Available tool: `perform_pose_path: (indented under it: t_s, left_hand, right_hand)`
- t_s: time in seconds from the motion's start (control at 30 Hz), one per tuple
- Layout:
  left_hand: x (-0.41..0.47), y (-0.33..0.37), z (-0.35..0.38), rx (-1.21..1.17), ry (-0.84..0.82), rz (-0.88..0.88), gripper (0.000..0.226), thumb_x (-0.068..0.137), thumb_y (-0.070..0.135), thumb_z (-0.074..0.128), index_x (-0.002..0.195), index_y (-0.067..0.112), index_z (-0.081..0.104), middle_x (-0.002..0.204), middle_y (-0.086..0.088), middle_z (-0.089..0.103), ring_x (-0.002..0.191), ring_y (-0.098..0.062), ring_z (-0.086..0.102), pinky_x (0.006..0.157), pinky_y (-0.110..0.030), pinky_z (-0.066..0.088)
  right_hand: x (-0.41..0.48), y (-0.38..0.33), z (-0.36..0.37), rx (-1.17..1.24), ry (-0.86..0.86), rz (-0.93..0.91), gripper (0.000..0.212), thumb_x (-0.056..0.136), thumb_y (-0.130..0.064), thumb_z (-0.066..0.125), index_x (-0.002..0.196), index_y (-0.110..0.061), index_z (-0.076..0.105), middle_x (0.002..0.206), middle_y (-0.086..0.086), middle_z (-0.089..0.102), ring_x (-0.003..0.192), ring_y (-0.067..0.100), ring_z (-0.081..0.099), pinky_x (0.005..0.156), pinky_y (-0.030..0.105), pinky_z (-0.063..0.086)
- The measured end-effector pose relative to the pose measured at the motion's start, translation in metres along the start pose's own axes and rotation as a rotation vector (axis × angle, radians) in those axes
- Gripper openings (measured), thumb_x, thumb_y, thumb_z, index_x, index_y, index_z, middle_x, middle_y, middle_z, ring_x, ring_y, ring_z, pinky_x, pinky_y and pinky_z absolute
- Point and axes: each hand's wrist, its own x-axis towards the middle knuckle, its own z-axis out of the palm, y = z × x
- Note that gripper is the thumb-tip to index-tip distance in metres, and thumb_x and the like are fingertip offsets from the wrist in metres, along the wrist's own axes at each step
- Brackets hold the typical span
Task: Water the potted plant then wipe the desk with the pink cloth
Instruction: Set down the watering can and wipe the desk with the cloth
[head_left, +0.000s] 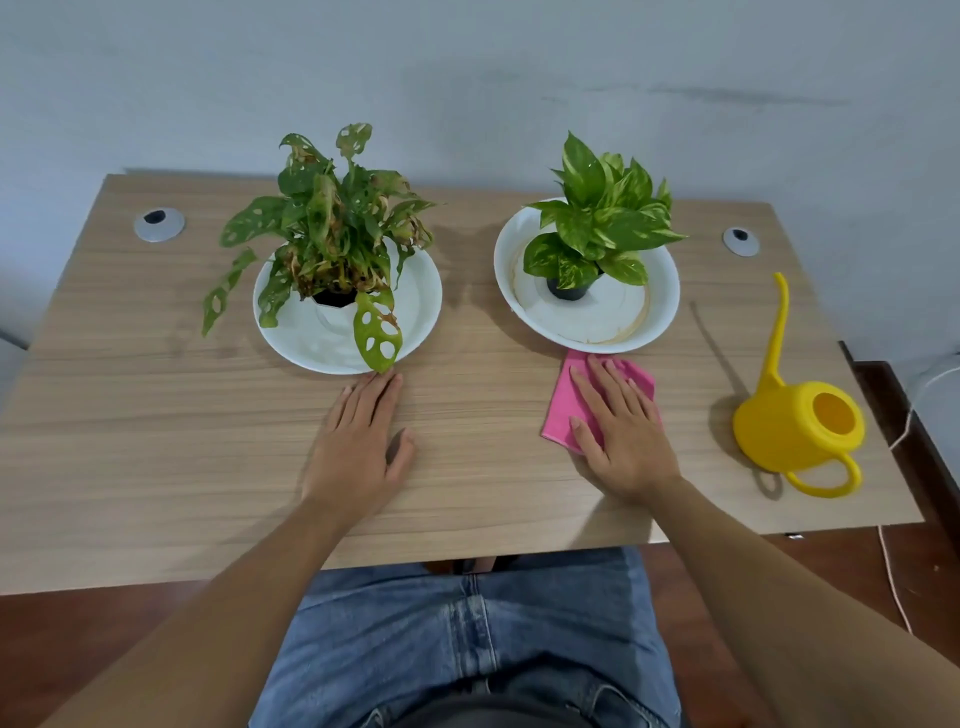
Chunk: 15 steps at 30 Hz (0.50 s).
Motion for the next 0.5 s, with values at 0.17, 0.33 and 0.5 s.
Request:
perform_pose_path:
  t_s: [0.17, 0.33, 0.5]
  left_hand:
    - [0.0, 0.004, -0.001, 0.014, 0.0, -0.015, 0.074, 0.109, 0.045, 0.042, 0.174, 0.012, 0.028, 0.181, -0.005, 0.027, 0.167, -0.024, 0.027, 0.138, -0.046, 0.018]
    - [0.0, 0.001, 0.001, 0.008, 0.003, -0.018, 0.074, 0.108, 0.044, 0.043, 0.173, 0.012, 0.029, 0.18, -0.005, 0.03, 0.166, -0.024, 0.03, 0.137, -0.048, 0.022]
    - [0.002, 0.002, 0.0, -0.018, 0.014, -0.015, 0.074, 0.108, 0.043, 0.047, 0.173, 0.013, 0.031, 0.178, -0.004, 0.033, 0.165, -0.024, 0.032, 0.136, -0.049, 0.024]
  right_hand:
    - [0.009, -0.017, 0.005, -0.022, 0.004, -0.047, 0.073, 0.113, -0.052, 0.038, 0.177, -0.032, 0.01, 0.185, -0.002, 0.01, 0.171, 0.019, 0.006, 0.136, 0.047, 0.014]
    - [0.046, -0.061, 0.012, 0.009, -0.033, -0.193, 0.072, 0.113, -0.054, 0.035, 0.177, -0.032, 0.01, 0.185, -0.006, 0.004, 0.171, 0.017, 0.004, 0.135, 0.051, 0.017]
    - [0.105, -0.105, 0.015, 0.047, -0.061, -0.247, 0.072, 0.113, -0.056, 0.031, 0.177, -0.032, 0.009, 0.185, -0.006, 0.0, 0.171, 0.016, 0.0, 0.137, 0.049, 0.013]
